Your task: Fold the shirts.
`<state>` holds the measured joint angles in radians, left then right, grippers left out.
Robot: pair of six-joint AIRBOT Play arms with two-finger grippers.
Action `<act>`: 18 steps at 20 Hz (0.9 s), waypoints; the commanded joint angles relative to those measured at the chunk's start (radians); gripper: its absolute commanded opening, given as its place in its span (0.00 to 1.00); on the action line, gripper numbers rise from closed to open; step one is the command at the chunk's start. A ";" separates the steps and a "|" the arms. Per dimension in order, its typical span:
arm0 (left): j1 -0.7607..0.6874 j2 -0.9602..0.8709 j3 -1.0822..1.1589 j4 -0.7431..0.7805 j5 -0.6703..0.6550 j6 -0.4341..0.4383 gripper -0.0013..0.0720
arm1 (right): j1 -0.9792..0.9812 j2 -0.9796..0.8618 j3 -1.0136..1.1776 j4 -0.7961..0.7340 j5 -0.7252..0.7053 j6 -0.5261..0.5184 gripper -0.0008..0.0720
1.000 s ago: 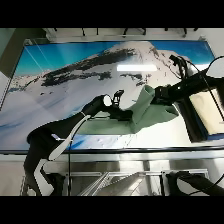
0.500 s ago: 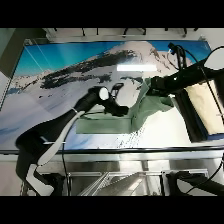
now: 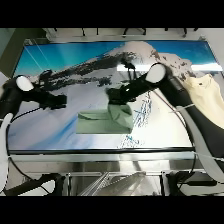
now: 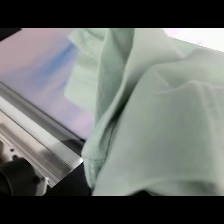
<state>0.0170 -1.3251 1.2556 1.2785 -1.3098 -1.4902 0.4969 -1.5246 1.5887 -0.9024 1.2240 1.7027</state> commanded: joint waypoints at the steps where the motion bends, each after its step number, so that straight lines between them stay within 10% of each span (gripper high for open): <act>1: 0.171 0.108 -0.089 0.009 0.015 0.037 0.03 | 0.118 -0.134 0.001 0.064 -0.223 0.034 0.04; 6: 0.207 0.130 -0.129 0.003 0.036 0.044 0.03 | 0.215 -0.359 0.004 0.289 -0.391 0.043 0.04; 11: 0.161 0.088 -0.129 0.005 0.025 0.062 0.03 | 0.232 -0.424 0.004 0.578 -0.422 -0.169 0.07; 14: 0.150 0.068 -0.129 0.005 0.023 0.069 0.03 | 0.186 -0.407 0.005 0.787 -0.311 -0.345 0.93; 18: 0.163 0.079 -0.129 0.005 0.009 0.076 0.03 | 0.056 -0.310 0.004 0.871 -0.040 -0.412 0.85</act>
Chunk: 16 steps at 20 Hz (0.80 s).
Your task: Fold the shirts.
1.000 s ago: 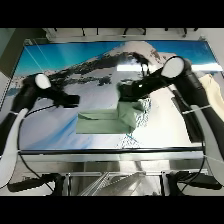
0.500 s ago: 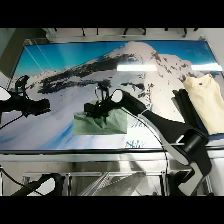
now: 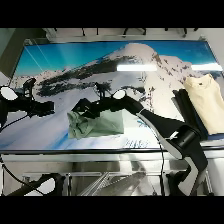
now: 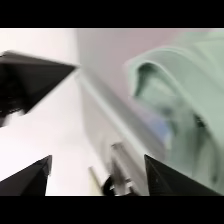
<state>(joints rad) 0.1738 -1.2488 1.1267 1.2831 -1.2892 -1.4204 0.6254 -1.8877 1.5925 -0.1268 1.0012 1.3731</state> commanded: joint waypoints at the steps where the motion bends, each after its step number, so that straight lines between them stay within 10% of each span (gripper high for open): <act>1: 0.006 0.006 0.000 0.001 -0.025 0.006 0.03 | -0.114 0.100 0.000 0.022 0.233 -0.060 0.81; 8: -0.073 0.006 0.000 -0.041 -0.080 0.035 0.03 | -0.384 0.413 -0.089 -0.967 0.315 0.199 0.83; 14: -0.182 0.006 0.000 -0.079 -0.175 0.061 0.04 | -0.499 0.347 -0.345 -0.813 0.291 0.119 0.99; 16: -0.183 0.006 -0.013 -0.081 -0.219 0.028 0.53 | -0.496 0.301 -0.407 -0.752 0.259 0.093 0.99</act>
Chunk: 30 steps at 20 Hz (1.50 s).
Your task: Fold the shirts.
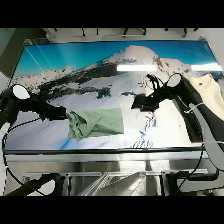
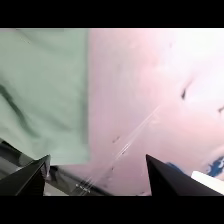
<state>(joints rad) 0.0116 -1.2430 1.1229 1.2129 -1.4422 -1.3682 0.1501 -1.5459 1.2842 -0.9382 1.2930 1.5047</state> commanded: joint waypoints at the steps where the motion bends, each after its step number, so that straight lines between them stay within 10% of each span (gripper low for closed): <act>1: -0.016 0.000 -0.034 -0.014 -0.089 -0.040 0.61 | -0.019 -0.064 -0.117 0.106 -0.042 -0.060 0.98; 19: 0.012 -0.058 -0.401 -0.278 0.276 0.008 0.61 | 0.101 -0.150 -0.129 0.296 -0.088 -0.145 0.98; 20: 0.002 -0.072 -0.401 -0.294 0.287 0.026 0.57 | 0.104 -0.150 -0.129 0.296 -0.088 -0.144 0.98; 22: -0.016 -0.085 -0.401 -0.320 0.299 0.060 0.03 | 0.107 -0.150 -0.129 0.296 -0.088 -0.143 0.98; 30: 0.188 0.089 -0.396 -0.239 0.045 0.132 0.03 | 0.107 -0.150 -0.129 0.296 -0.092 -0.136 0.98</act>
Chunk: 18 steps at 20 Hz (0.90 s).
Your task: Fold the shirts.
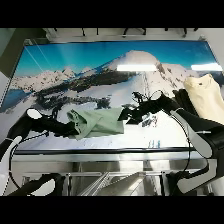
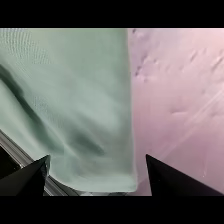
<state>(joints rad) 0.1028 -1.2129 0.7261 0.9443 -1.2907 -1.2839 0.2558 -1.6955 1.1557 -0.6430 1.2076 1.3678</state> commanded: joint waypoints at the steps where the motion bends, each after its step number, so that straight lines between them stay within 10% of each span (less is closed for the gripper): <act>1: 0.148 0.069 0.001 0.027 -0.117 0.063 0.03 | 0.002 -0.001 0.000 0.000 -0.004 0.001 0.98; 13: 0.315 -0.257 0.123 -0.123 -0.264 0.233 0.04 | 0.002 0.000 0.000 0.001 0.003 -0.011 0.98; 14: 0.315 -0.264 0.152 -0.128 -0.275 0.204 0.28 | 0.002 -0.001 0.000 0.001 -0.013 -0.011 0.98; 15: 0.315 -0.262 0.183 -0.126 -0.276 0.143 0.73 | 0.002 -0.001 0.000 0.001 -0.031 -0.011 0.98; 18: 0.315 -0.213 0.283 -0.113 -0.246 -0.006 0.86 | 0.002 -0.003 0.000 0.014 -0.084 -0.045 0.98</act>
<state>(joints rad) 0.4164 -1.4445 0.9230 0.8261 -1.5352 -1.1591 0.2569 -1.6974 1.1557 -0.6411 1.1736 1.3510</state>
